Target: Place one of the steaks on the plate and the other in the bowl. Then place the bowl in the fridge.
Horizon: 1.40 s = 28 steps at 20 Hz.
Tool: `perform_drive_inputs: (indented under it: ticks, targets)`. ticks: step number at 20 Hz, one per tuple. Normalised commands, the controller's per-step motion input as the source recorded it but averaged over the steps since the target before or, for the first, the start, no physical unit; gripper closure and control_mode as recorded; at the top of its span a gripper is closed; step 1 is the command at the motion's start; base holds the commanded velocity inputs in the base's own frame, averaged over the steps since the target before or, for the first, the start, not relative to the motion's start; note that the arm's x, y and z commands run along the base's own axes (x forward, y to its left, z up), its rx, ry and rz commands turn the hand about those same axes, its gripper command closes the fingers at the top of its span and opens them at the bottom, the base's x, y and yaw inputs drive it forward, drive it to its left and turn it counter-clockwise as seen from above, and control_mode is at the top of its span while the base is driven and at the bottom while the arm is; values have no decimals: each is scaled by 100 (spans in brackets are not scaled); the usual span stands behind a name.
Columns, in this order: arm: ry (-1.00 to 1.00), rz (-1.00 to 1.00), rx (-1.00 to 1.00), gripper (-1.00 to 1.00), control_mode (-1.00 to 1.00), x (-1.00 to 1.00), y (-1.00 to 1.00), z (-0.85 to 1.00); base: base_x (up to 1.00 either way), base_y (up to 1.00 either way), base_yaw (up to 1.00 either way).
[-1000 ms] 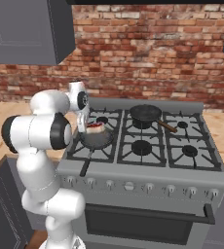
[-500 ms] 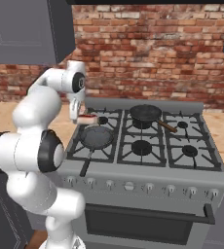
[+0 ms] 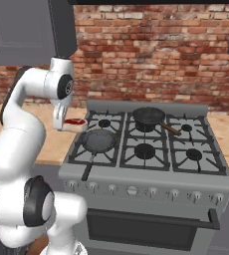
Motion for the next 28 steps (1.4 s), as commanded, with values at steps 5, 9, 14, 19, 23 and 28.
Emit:
perform_drive_inputs:
  ticks: [5, 9, 14, 19, 23, 28]
  targets:
    - [0, 1, 1, 100, -100, -65, 0, -14, 0, 0, 0]
    - [0, 6, 0, 100, -100, -11, 3, -4, 0, 0, 0]
    - [0, 1, 0, 100, -100, -4, 2, 0, 0, 0, 0]
    - [0, 0, 0, 100, 100, 0, 0, 0, -11, -5, 1]
    - [0, 0, 0, 100, 100, 0, 0, 0, -7, -30, 21]
    - [0, 0, 0, 100, 100, 0, 0, 0, -69, -47, 50]
